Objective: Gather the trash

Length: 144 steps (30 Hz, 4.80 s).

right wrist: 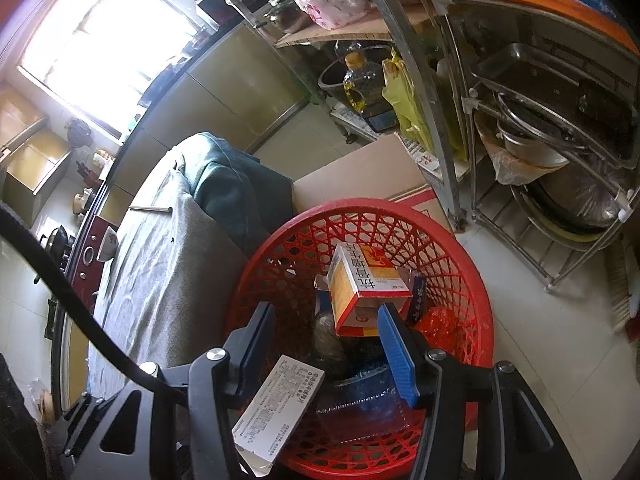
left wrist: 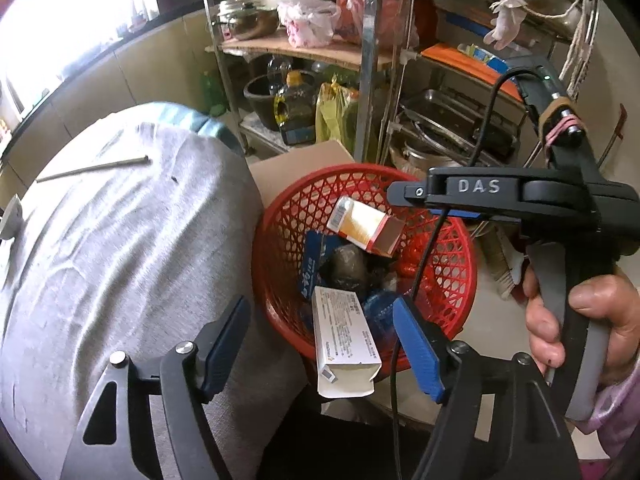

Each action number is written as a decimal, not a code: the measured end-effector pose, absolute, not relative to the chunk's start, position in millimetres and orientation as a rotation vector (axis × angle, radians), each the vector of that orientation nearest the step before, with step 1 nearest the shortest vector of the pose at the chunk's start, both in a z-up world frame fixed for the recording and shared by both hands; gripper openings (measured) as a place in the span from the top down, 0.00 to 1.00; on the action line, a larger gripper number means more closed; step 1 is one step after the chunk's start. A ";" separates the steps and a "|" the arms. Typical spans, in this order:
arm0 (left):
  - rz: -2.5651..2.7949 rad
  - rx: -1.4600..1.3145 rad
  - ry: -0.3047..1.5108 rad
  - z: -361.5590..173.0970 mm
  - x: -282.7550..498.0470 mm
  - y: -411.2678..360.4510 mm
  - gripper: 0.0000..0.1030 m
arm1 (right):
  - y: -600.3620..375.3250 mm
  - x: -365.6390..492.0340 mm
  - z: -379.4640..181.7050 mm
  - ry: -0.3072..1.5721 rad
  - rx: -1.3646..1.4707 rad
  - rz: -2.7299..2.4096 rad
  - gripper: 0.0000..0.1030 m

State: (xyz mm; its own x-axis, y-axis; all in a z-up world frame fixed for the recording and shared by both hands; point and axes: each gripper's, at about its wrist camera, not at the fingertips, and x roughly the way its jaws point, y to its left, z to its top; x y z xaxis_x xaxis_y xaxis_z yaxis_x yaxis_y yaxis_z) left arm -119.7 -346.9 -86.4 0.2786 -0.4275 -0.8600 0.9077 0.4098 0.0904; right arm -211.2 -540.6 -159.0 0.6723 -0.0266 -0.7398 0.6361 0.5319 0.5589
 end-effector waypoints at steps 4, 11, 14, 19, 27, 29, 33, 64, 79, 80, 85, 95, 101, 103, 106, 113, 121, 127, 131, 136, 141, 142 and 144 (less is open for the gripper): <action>-1.001 0.670 0.825 -77.3 -126.0 -345.3 0.26 | -540.7 -212.0 -152.7 0.738 0.918 -0.454 0.42; -1.035 0.624 0.798 -63.5 -128.1 -339.8 0.26 | -539.6 -213.1 -143.2 0.726 0.879 -0.470 0.41; -1.035 0.612 0.784 -58.6 -128.8 -338.2 0.26 | -538.2 -213.5 -139.9 0.724 0.859 -0.482 0.40; -1.067 0.585 0.772 -51.4 -131.0 -336.0 0.26 | -538.6 -215.6 -136.3 0.719 0.838 -0.499 0.40; -1.057 0.615 0.688 -33.9 -146.2 -335.3 0.26 | -537.5 -218.7 -126.0 0.698 0.793 -0.516 0.40; -1.060 0.645 0.672 -31.5 -151.4 -336.3 0.26 | -536.4 -219.2 -122.8 0.691 0.777 -0.518 0.40; -1.067 0.658 0.646 -26.4 -157.8 -335.1 0.26 | -534.3 -220.7 -116.0 0.675 0.748 -0.521 0.40; -0.776 0.410 0.478 44.5 -108.1 -223.0 0.25 | -432.5 -161.8 -7.1 0.496 0.478 -0.288 0.38; -0.213 0.243 0.489 52.7 -25.4 -59.8 0.25 | -257.3 -63.4 27.2 0.488 0.295 0.089 0.38; -0.193 0.243 0.485 52.8 -24.1 -53.8 0.25 | -251.1 -62.2 28.0 0.487 0.291 0.098 0.38; -0.158 0.249 0.472 53.7 -22.0 -34.9 0.25 | -213.9 -53.4 27.0 0.495 0.258 0.136 0.38; -0.153 0.229 0.472 56.8 -15.9 -20.3 0.25 | -207.3 -52.9 25.8 0.509 0.244 0.125 0.38; -0.156 0.218 0.475 57.5 -16.3 -18.5 0.25 | -202.5 -58.1 26.8 0.513 0.229 0.113 0.38; -0.154 0.214 0.474 57.8 -16.6 -17.4 0.25 | -200.4 -61.7 28.8 0.509 0.223 0.110 0.38; -0.158 0.209 0.471 59.2 -17.5 -15.2 0.25 | -197.8 -65.5 30.7 0.502 0.213 0.105 0.38; -0.161 0.207 0.473 58.4 -17.9 -13.8 0.25 | -194.6 -70.7 33.0 0.500 0.206 0.085 0.38; -0.173 0.213 0.483 53.6 -11.0 -17.1 0.25 | -196.0 -75.5 30.2 0.511 0.198 0.031 0.38; -0.194 0.220 0.487 50.9 -7.3 -21.5 0.25 | -203.9 -80.4 27.0 0.523 0.213 -0.009 0.38; -0.213 0.227 0.485 50.4 -6.1 -25.5 0.25 | -205.3 -84.6 28.2 0.521 0.215 -0.030 0.38; -0.240 0.228 0.480 51.0 -4.5 -31.8 0.25 | -205.9 -90.6 31.0 0.517 0.209 -0.060 0.38; -0.257 0.243 0.477 49.6 -4.4 -38.6 0.25 | -210.5 -94.1 31.8 0.514 0.216 -0.087 0.38; -0.259 0.246 0.479 49.3 -3.8 -39.5 0.25 | -211.9 -93.7 32.0 0.513 0.221 -0.090 0.38; -0.259 0.248 0.484 48.4 -2.5 -40.3 0.25 | -213.4 -92.1 32.0 0.514 0.228 -0.091 0.38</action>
State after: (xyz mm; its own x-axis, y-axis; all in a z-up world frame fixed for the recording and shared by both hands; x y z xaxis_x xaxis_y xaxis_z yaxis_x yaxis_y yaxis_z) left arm -2.5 -40.3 48.4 0.8540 -0.1856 -0.4861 0.3020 0.9375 0.1727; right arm -92.1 -213.4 32.0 0.8676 -0.0294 -0.4964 0.1432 0.9707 0.1928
